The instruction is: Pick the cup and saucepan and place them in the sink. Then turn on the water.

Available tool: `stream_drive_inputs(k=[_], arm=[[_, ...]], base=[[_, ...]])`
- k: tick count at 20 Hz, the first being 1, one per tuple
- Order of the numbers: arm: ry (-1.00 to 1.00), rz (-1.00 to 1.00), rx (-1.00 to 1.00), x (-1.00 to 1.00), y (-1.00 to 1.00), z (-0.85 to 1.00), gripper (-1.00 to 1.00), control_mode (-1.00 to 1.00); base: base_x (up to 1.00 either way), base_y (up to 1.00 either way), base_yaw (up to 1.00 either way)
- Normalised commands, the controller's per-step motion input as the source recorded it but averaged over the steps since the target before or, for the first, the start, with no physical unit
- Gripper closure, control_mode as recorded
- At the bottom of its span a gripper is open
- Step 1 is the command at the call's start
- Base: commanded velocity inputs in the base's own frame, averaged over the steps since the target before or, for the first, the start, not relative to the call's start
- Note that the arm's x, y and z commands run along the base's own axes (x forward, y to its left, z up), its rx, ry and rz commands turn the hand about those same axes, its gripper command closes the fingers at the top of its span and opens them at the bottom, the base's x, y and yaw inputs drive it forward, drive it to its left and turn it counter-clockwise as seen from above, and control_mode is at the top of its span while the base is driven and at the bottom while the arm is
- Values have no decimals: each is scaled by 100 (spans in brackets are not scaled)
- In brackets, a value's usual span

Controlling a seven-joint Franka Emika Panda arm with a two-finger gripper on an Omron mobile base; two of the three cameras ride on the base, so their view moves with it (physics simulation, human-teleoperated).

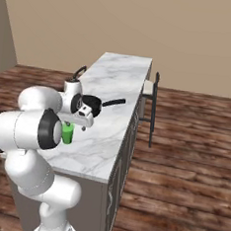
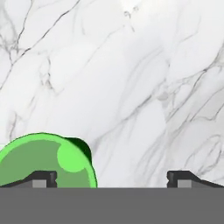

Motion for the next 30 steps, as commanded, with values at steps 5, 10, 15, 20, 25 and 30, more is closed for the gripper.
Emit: stream_drive_inputs(k=[5, 10, 15, 20, 25, 30], arm=[[0, 0, 0, 26, 0, -25, -100, -100], [0, 0, 0, 36, 0, -7, -100, -100], [0, 0, 0, 14, 0, -11, -100, -100], [0, 0, 0, -1, 5, -26, 100, -100], [1, 0, 0, 0, 11, -9, 100, -100], [8, -7, -2, 0, 2, 0, 100, -100]], base=[[0, 0, 0], [0, 0, 0], [0, 0, 0], [0, 0, 0], [0, 0, 0], [0, 0, 0]])
